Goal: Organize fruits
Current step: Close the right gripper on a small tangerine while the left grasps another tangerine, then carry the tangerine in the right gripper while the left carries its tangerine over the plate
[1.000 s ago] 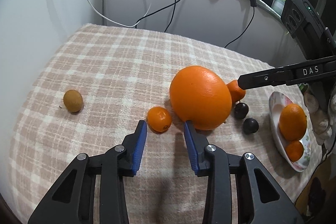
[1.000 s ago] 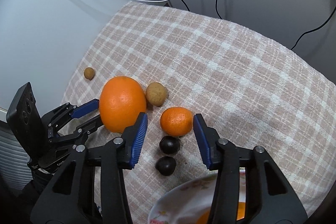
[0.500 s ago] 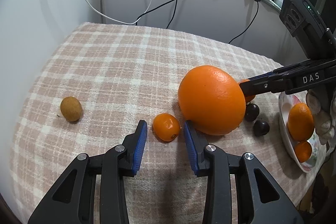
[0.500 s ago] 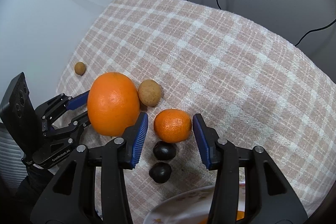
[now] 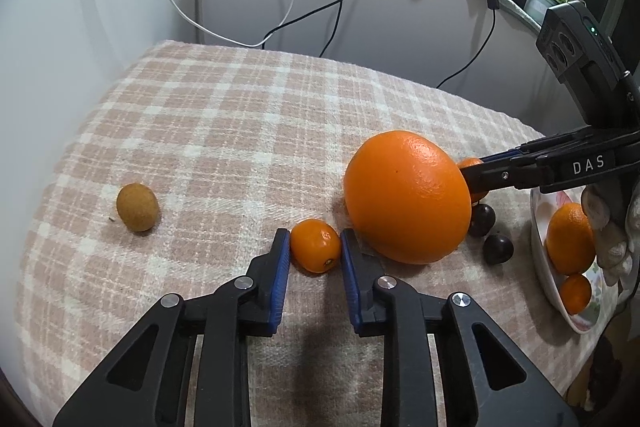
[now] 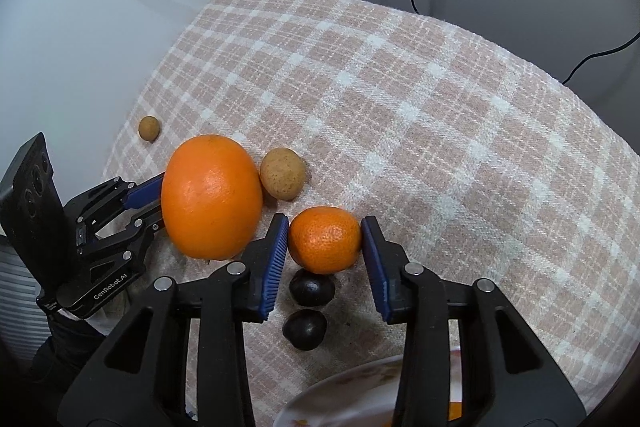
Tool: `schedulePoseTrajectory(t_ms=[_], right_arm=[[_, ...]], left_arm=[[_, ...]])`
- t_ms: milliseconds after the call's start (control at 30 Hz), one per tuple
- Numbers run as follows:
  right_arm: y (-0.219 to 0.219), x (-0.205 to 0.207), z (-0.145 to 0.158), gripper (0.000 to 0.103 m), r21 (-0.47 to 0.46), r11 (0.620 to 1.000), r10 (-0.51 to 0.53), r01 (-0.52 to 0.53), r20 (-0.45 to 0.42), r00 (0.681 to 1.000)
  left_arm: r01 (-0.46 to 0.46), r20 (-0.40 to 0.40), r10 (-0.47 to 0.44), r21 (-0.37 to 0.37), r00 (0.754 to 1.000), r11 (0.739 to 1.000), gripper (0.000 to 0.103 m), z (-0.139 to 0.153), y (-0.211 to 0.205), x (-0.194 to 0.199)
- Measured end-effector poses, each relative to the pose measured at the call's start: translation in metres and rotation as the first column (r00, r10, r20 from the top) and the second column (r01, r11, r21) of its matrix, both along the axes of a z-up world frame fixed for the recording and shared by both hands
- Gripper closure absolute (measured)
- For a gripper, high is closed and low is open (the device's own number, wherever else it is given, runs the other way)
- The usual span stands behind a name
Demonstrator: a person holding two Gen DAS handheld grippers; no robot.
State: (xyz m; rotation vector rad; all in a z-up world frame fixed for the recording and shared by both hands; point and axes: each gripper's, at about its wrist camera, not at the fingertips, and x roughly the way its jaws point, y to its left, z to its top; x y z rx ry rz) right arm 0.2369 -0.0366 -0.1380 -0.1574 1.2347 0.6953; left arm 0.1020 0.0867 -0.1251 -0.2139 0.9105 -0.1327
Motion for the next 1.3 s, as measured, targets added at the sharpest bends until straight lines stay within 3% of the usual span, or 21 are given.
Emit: schedulePoseTrajectory(t_ms=[700,1300], right_arm=[[-0.037,-0.030,0.042,0.064,0.092,0.995,-0.041,0.034,0.075,0.996],[-0.087,-0.053,0.055,0.064,0.115,0.989,-0.106,0.093,0.109,0.988]], left_arm=[[0.007,0.076,-0.005,-0.020,0.997,1.000,0.080,0.032,-0.012,-0.026],[0.144,0.114,-0.138,-0.053,0.984,0.988,0.080,0.050,-0.082,-0.041]])
